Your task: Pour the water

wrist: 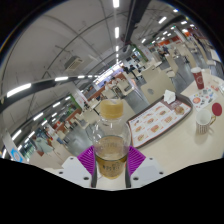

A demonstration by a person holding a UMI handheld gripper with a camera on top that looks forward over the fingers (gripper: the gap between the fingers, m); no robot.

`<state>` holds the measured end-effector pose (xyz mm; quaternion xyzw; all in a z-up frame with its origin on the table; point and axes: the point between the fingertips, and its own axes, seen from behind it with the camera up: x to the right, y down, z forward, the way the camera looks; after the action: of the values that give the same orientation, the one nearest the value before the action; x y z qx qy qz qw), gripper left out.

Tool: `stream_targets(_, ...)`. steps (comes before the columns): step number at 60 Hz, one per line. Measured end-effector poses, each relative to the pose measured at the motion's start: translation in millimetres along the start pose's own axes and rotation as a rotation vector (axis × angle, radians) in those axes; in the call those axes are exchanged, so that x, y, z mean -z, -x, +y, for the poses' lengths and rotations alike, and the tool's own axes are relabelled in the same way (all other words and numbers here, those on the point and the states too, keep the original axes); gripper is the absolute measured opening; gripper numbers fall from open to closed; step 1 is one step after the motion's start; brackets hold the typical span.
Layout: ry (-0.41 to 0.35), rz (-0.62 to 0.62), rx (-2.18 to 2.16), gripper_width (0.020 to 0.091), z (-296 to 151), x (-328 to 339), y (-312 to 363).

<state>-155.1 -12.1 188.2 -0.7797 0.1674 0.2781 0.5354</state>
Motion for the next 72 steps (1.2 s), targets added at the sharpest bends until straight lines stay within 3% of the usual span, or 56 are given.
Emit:
stream_targets(11, -0.024, -0.161, -0.591, 0.0377, -81.6, -0.6, -44.2)
stream_targets(18, -0.026, -0.208, -0.909, 0.0373, -102.4, -8.6, -98.6)
stream_targets(28, -0.021, -0.205, -1.246, 0.0373, -95.6, -22.3, -170.9)
stream_targets(37, 0.031, -0.196, -1.354, 0.0375, -77.7, -27.3, -193.6)
stream_targets(44, 0.091, -0.181, -1.298, 0.0375, -74.7, -27.0, -187.6)
stream_targets(49, 0.116, -0.168, -1.130, 0.0375, -84.4, 0.0, -173.2)
stream_targets(52, 0.114, -0.151, -0.962, 0.0377, -102.3, -16.5, -180.7)
stream_targets(63, -0.010, -0.055, -0.262, 0.0375, -191.3, 16.7, -199.1)
stream_targets(72, -0.098, 0.117, 0.196, 0.0375, -241.3, 39.0, -261.6)
